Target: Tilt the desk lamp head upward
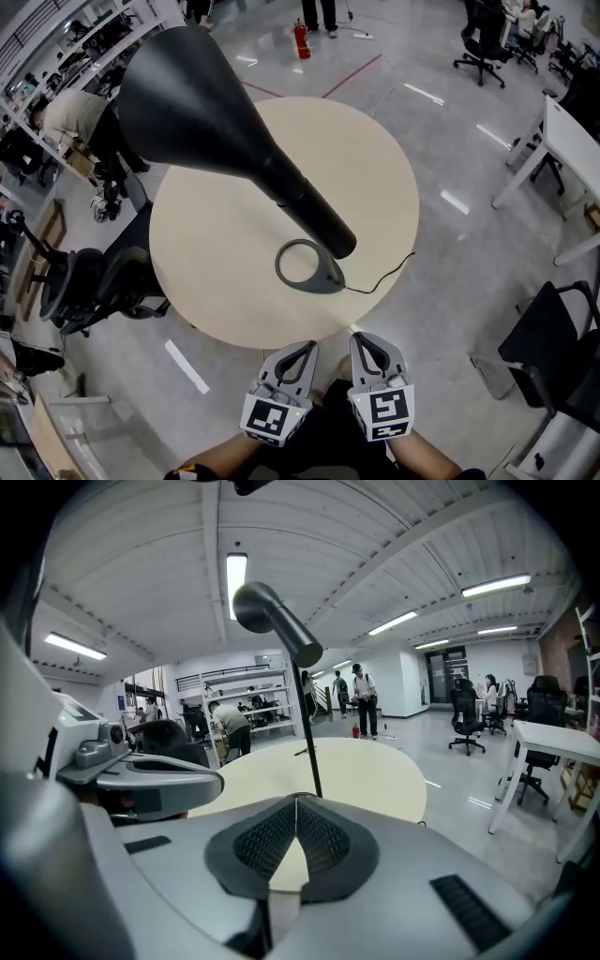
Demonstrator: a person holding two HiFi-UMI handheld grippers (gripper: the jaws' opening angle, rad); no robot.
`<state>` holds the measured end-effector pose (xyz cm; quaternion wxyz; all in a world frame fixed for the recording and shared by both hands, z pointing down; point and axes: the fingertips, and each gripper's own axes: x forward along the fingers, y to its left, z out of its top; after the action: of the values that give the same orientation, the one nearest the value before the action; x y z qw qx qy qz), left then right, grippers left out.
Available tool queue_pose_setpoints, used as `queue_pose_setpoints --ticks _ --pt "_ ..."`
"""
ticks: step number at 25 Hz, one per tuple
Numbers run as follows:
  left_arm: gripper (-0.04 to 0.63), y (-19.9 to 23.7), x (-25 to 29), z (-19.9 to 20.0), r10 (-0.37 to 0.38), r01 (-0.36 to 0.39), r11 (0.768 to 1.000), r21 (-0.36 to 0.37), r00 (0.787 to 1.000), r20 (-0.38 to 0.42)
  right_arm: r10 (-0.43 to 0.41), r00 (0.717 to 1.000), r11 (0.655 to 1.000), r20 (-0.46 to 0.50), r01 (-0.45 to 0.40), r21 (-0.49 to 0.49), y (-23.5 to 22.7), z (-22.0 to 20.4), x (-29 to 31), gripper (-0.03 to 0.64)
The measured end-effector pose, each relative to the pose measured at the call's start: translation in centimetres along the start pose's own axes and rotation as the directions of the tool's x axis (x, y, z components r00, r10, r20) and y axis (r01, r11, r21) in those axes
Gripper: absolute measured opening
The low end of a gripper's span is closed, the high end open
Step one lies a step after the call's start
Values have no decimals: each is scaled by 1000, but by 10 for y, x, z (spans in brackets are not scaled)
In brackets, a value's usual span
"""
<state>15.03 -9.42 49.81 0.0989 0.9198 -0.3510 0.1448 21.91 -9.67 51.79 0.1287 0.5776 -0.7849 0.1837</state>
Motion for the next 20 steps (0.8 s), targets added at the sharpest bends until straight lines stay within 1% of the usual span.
queue_pose_setpoints --ticks 2,5,7,13,20 --pt "46 -6 -14 3 7 -7 1000 19 1000 22 0 1000 1000 5 0 0 8 0 -13 17" --pt "46 -16 -45 -3 33 -33 999 16 999 5 2 1000 1000 16 -2 -12 30 -4 -34 17" --pt "46 -22 -71 -9 45 -45 999 18 999 17 5 1000 1000 18 -5 -28 51 -10 -48 17" --pt "46 -41 -163 -39 62 -62 998 -11 998 33 9 1000 999 17 -8 -54 129 -34 -97 17" --pt "46 -78 -237 -51 74 -71 997 -36 994 75 -13 1000 996 24 15 -85 174 -47 -163 17"
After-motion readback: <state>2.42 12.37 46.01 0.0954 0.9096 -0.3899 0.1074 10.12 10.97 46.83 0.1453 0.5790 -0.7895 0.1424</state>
